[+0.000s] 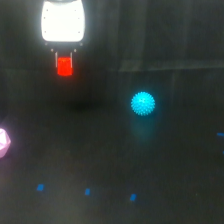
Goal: Pick up the red object from the table
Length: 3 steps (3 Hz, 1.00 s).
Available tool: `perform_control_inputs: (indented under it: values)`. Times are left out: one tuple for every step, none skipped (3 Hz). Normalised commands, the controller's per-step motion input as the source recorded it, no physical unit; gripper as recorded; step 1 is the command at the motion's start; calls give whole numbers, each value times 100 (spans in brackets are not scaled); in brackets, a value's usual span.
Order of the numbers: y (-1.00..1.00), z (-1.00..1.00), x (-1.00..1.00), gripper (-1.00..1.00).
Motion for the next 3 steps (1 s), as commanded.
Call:
perform_control_inputs:
  values:
    - [10,18,-4,-91]
    - [2,50,-6,-90]
    - [3,9,-7,-98]
